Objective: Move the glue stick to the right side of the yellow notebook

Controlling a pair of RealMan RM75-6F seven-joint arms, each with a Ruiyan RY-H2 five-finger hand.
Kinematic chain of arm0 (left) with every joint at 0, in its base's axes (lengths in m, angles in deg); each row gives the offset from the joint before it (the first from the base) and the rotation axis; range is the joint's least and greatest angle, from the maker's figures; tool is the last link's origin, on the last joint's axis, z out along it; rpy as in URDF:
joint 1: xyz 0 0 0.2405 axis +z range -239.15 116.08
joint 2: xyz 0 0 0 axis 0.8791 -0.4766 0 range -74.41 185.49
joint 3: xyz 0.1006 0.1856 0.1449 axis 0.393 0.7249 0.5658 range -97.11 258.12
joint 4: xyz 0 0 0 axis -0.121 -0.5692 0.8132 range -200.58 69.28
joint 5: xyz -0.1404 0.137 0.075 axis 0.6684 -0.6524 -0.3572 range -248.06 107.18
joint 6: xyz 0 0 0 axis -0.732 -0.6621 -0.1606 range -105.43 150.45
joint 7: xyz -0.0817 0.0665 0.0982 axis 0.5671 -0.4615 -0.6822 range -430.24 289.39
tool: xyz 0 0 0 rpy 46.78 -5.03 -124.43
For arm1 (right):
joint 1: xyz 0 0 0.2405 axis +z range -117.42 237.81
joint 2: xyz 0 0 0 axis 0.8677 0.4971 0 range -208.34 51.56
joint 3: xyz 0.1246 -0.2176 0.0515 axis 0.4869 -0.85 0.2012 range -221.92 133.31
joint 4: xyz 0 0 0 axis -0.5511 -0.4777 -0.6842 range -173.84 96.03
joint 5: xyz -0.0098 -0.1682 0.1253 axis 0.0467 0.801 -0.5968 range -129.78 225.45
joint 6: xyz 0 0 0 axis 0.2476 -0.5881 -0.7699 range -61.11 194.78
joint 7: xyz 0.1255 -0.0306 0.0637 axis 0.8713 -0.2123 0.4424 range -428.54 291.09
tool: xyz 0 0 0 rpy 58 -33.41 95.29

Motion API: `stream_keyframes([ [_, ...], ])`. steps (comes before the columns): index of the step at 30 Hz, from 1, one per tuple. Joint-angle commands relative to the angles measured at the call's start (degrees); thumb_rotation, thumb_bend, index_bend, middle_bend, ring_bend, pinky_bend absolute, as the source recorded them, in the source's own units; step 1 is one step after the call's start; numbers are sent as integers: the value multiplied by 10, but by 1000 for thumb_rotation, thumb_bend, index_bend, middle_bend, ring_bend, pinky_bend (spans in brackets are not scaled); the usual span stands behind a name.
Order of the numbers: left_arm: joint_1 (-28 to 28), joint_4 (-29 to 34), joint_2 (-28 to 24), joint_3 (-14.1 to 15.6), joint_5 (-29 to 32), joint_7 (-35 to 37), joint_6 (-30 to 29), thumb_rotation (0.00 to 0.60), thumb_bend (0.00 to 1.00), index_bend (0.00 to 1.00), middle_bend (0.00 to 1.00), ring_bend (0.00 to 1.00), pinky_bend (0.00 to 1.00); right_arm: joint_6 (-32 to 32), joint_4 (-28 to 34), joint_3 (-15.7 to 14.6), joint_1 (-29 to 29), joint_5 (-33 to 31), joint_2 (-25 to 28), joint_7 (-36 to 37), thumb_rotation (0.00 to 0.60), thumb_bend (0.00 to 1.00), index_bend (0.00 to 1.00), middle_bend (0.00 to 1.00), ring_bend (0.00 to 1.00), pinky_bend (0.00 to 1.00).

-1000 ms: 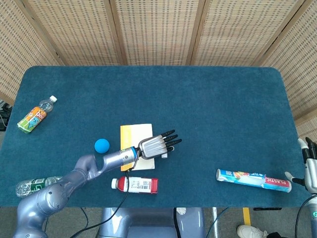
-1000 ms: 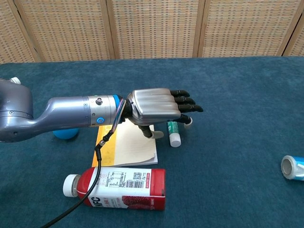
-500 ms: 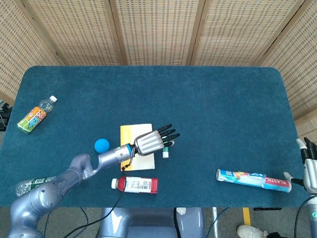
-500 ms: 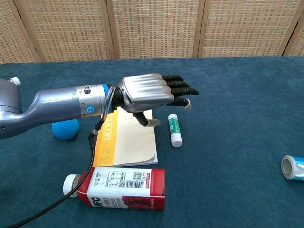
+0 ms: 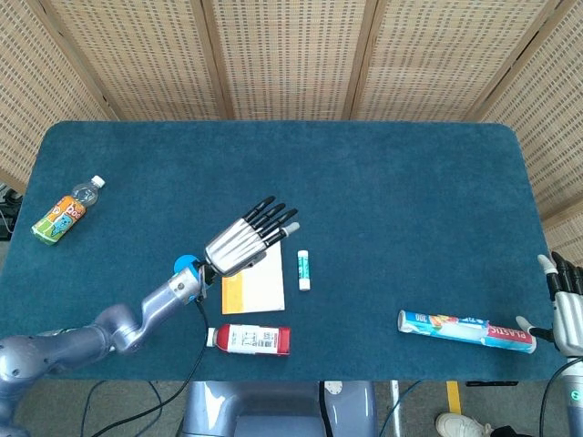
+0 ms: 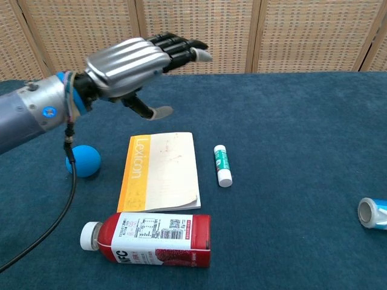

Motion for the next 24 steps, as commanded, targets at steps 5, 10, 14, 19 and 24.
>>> stream_keyframes([
  [5,190,346,-171,9,152,-208,-119,600,326,0,0,0,0,-15,14,-8,-4,23,3,0,600,0,66,0,0,0],
  [10,262,419,-210,44,173,-244,-177,600,322,0,0,0,0,-30,24,-12,-7,39,6,-3,600,0,66,0,0,0],
  [14,307,437,-228,74,172,-265,-206,600,317,0,0,0,0,-36,30,-15,-8,47,8,-8,600,0,63,0,0,0],
  [19,348,421,-234,100,163,-254,-221,600,241,0,0,0,0,-42,36,-20,-11,56,10,-19,600,0,57,0,0,0],
  [24,372,389,-237,105,175,-230,-209,600,188,0,0,0,0,-48,41,-23,-11,64,8,-34,600,0,46,0,0,0],
])
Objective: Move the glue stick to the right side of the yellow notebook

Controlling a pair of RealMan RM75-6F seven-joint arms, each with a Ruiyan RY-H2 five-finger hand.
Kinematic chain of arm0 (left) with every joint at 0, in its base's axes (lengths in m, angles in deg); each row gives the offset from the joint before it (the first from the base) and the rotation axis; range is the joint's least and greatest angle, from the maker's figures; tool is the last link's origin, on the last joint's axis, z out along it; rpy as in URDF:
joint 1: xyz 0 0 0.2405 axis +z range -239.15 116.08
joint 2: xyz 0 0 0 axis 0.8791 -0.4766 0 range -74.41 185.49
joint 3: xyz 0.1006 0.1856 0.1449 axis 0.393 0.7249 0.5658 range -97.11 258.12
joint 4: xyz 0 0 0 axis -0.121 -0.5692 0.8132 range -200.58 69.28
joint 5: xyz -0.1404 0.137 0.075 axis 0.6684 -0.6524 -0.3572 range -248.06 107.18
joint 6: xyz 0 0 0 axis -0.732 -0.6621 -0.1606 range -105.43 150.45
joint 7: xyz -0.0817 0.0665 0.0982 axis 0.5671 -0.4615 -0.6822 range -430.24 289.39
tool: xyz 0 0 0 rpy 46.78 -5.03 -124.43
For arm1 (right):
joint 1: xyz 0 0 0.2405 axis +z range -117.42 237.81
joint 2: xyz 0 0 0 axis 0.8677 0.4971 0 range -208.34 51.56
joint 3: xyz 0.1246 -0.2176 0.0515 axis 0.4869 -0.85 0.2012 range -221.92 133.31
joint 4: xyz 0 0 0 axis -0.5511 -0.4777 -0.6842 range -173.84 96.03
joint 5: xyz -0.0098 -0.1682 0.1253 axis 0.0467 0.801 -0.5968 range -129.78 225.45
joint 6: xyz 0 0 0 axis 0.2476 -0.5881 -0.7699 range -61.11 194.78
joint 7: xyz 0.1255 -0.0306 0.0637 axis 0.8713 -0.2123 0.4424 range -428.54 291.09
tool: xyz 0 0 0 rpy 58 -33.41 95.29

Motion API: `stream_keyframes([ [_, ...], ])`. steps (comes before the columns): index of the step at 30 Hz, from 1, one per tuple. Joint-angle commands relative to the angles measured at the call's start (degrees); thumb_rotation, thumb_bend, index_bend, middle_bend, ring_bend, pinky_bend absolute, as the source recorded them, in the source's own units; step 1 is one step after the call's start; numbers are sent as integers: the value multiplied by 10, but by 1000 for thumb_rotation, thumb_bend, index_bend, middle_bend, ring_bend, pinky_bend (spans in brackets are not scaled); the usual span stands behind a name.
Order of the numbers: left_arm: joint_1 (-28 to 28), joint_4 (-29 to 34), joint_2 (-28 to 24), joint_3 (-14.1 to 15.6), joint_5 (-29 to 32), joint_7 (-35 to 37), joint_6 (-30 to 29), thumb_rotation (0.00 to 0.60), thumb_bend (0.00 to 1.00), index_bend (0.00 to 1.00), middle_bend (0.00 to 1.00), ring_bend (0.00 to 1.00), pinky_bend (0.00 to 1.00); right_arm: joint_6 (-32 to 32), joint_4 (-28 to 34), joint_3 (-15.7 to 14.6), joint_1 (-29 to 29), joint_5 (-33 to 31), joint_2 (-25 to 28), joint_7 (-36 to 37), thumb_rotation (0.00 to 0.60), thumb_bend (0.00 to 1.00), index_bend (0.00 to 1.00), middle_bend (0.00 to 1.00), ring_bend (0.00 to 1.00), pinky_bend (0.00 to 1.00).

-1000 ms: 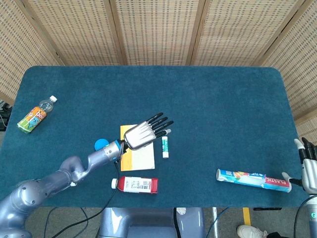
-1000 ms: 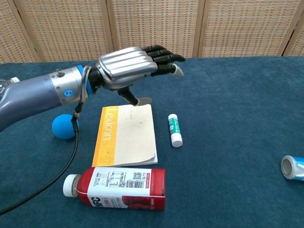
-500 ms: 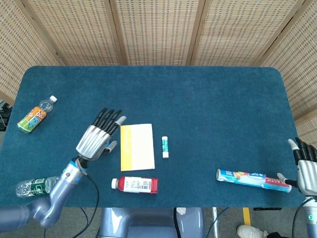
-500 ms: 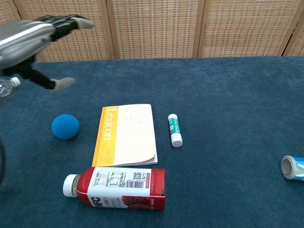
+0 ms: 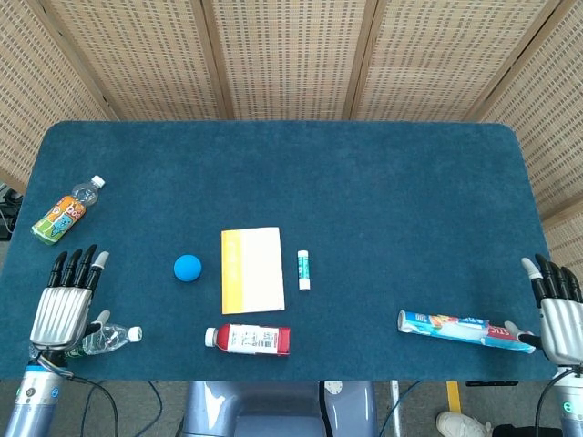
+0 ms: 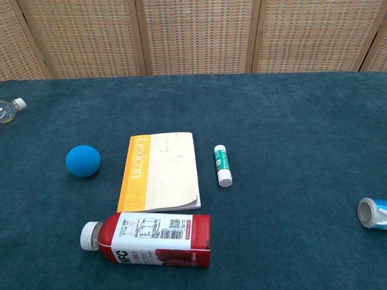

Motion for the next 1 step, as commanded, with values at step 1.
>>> stream_keyframes([
  [1,12,-17,-6,-2,8,18,5,600,188,0,0,0,0,-3,4,-3,0,5,-2,-8,600,0,46,0,0,0],
])
